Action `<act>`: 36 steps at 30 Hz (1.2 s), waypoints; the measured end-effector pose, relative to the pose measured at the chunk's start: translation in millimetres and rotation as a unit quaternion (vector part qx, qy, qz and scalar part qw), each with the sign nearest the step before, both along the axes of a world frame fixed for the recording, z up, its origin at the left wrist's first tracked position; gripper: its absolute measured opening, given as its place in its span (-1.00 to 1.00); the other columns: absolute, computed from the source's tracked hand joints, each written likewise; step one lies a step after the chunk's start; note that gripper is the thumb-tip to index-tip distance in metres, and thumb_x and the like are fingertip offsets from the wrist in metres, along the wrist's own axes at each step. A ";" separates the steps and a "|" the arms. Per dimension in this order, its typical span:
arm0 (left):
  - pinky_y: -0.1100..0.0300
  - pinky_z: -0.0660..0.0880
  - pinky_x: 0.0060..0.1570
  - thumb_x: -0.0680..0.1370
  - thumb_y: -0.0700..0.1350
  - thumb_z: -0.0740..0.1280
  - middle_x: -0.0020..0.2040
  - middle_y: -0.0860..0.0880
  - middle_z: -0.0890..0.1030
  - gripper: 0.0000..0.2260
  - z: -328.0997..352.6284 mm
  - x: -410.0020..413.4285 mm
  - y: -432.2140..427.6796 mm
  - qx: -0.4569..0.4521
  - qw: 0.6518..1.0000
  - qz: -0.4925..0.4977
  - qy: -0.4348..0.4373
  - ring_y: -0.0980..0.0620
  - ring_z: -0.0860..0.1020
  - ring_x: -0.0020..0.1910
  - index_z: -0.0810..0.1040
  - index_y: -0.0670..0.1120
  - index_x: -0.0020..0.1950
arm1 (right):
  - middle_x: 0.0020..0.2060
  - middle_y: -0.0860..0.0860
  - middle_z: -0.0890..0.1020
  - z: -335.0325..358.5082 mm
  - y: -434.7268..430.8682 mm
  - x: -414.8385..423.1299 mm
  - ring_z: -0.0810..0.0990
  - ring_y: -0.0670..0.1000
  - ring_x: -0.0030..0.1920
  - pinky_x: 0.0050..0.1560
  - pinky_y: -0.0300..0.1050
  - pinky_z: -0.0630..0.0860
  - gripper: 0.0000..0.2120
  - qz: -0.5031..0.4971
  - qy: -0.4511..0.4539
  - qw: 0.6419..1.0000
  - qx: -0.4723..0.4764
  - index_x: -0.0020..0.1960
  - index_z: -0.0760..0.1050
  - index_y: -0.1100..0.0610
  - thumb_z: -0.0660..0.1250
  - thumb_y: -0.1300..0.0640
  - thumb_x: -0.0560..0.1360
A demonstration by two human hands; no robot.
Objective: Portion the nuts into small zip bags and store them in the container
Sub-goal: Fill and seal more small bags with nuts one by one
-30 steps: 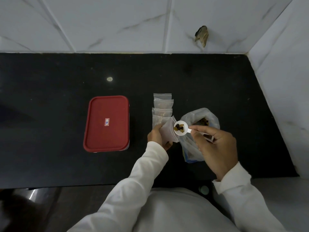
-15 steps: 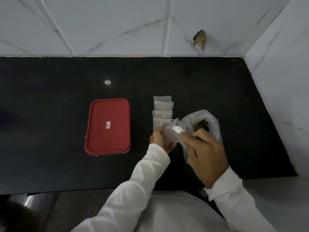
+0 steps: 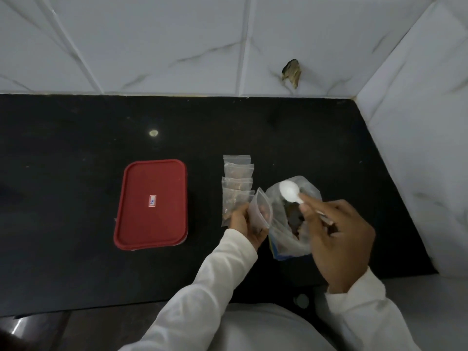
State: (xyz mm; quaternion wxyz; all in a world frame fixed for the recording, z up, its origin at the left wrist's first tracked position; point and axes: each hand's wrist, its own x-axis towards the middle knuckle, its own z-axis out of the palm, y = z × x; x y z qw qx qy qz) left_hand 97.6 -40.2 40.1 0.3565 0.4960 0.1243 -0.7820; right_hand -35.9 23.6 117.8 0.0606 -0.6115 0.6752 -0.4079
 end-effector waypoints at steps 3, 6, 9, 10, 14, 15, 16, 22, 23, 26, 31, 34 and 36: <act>0.14 0.54 -0.40 0.56 -0.15 0.29 -0.24 -0.12 0.63 -0.90 1.2 -1.9 -1.4 0.007 1.000 -0.010 0.006 -0.04 0.60 -0.29 0.58 -0.11 -0.01 | -0.13 -0.02 0.62 -6.5 -3.9 -28.8 0.60 -0.16 -0.14 -0.20 -0.40 0.49 -0.84 -0.076 -0.096 0.991 0.061 0.07 0.64 0.08 0.42 0.17 0.49; 0.13 0.53 -0.37 0.58 -0.11 0.27 -0.09 -0.13 0.60 -0.84 1.7 -6.7 -2.9 0.014 1.000 -0.008 0.002 -0.05 0.57 -0.18 0.57 -0.11 0.10 | -0.10 0.01 0.64 -35.0 -5.9 -53.8 0.59 -0.14 -0.11 -0.16 -0.42 0.39 -0.85 -0.105 -0.076 0.981 0.147 0.06 0.65 0.09 0.40 0.17 0.50; 0.24 0.51 -0.51 0.57 -0.09 0.27 -0.16 -0.11 0.59 -0.79 1.0 -16.3 -1.9 0.009 1.000 -0.006 -0.001 -0.01 0.55 -0.27 0.58 -0.12 0.15 | -0.13 0.02 0.64 -64.5 -8.0 -62.2 0.59 -0.08 -0.13 -0.16 -0.43 0.35 -0.87 -0.081 -0.034 0.975 0.203 0.04 0.65 0.10 0.41 0.19 0.50; 0.23 0.52 -0.48 0.57 -0.10 0.27 -0.14 -0.11 0.60 -0.79 0.2 -18.9 -1.6 0.010 1.000 -0.007 -0.004 -0.01 0.56 -0.26 0.58 -0.13 0.15 | -0.13 0.02 0.63 -73.1 -9.7 -62.6 0.59 -0.08 -0.14 -0.16 -0.43 0.35 -0.86 -0.071 -0.018 0.975 0.212 0.04 0.65 0.10 0.41 0.20 0.49; 0.09 0.54 -0.36 0.59 -0.08 0.28 -0.06 -0.13 0.59 -0.75 -5.8 -25.3 -4.0 0.025 1.000 -0.004 -0.007 -0.06 0.57 -0.15 0.56 -0.10 0.23 | -0.12 0.01 0.58 -97.5 -23.7 -63.8 0.56 -0.06 -0.14 -0.10 -0.26 0.45 -0.84 -0.050 0.046 0.971 0.231 0.08 0.64 0.11 0.38 0.17 0.51; 0.07 0.54 -0.34 0.59 -0.07 0.29 -0.05 -0.13 0.59 -0.72 -7.8 -27.5 -4.9 0.029 1.000 -0.001 -0.010 -0.07 0.57 -0.14 0.54 -0.09 0.28 | -0.11 0.01 0.57 -101.0 -27.1 -64.1 0.54 -0.06 -0.15 -0.10 -0.22 0.47 -0.83 -0.045 0.069 0.969 0.234 0.09 0.64 0.11 0.37 0.15 0.52; 0.04 0.53 -0.30 0.59 -0.07 0.29 -0.03 -0.14 0.58 -0.69 -9.7 -29.5 -5.6 0.031 0.999 0.003 -0.015 -0.08 0.56 -0.11 0.52 -0.09 0.31 | -0.11 0.02 0.55 -103.0 -30.1 -64.2 0.53 -0.05 -0.16 -0.10 -0.20 0.47 -0.82 -0.037 0.088 0.967 0.235 0.11 0.63 0.12 0.35 0.15 0.53; 0.03 0.50 -0.22 0.59 -0.07 0.29 0.09 -0.15 0.59 -0.68 -14.6 -38.6 -7.5 0.046 0.998 0.027 -0.040 -0.08 0.57 -0.04 0.51 -0.08 0.34 | 0.04 0.07 0.53 -108.0 -38.1 -62.3 0.53 0.01 0.00 0.04 -0.18 0.44 -0.77 0.011 0.102 0.959 0.265 0.18 0.59 0.12 0.34 0.16 0.53; 0.06 0.50 -0.18 0.60 -0.06 0.29 0.19 -0.14 0.59 -0.67 -14.3 -39.2 -7.7 0.049 0.997 0.028 -0.042 -0.08 0.57 0.06 0.51 -0.08 0.35 | 0.03 0.06 0.54 -108.4 -37.0 -62.4 0.54 0.00 -0.02 0.04 -0.17 0.46 -0.79 0.013 0.090 0.962 0.258 0.15 0.61 0.12 0.34 0.16 0.53; 0.13 0.48 -0.14 0.60 -0.04 0.28 0.37 -0.12 0.52 -0.66 -16.5 -41.6 -7.9 0.049 0.997 0.039 -0.045 -0.06 0.47 0.35 0.52 -0.08 0.36 | -0.02 0.05 0.57 -111.5 -31.8 -62.4 0.56 -0.01 -0.04 0.02 -0.13 0.51 -0.84 0.022 0.055 0.966 0.251 0.08 0.64 0.11 0.35 0.17 0.52; 0.19 0.53 -0.33 0.60 -0.04 0.28 0.24 -0.11 0.60 -0.67 -15.5 -44.8 -8.8 0.060 0.996 0.035 -0.054 -0.03 0.50 0.33 0.53 -0.08 0.34 | -0.09 0.04 0.61 -111.7 -29.9 -59.2 0.61 -0.02 -0.10 0.00 -0.11 0.57 -0.87 0.029 -0.006 0.967 0.253 0.01 0.67 0.10 0.39 0.20 0.50; 0.17 0.50 -0.36 0.61 -0.05 0.26 -0.05 -0.09 0.60 -0.68 -15.0 -47.0 -8.5 0.050 0.997 0.030 -0.053 0.01 0.56 0.20 0.54 -0.09 0.34 | -0.09 -0.01 0.66 -103.5 -35.2 -56.5 0.59 -0.14 -0.11 -0.05 -0.49 0.43 -0.87 0.042 -0.046 0.961 0.271 -0.01 0.69 0.09 0.40 0.22 0.49; 0.17 0.49 -0.34 0.61 -0.04 0.25 -0.16 -0.08 0.57 -0.67 -14.8 -47.8 -8.9 0.049 0.997 0.022 -0.050 0.01 0.57 0.18 0.54 -0.10 0.34 | -0.11 -0.13 0.67 -97.4 -41.2 -55.3 0.55 -0.26 -0.15 -0.09 -0.61 0.35 -0.86 0.045 -0.087 0.946 0.308 -0.02 0.70 0.05 0.40 0.21 0.50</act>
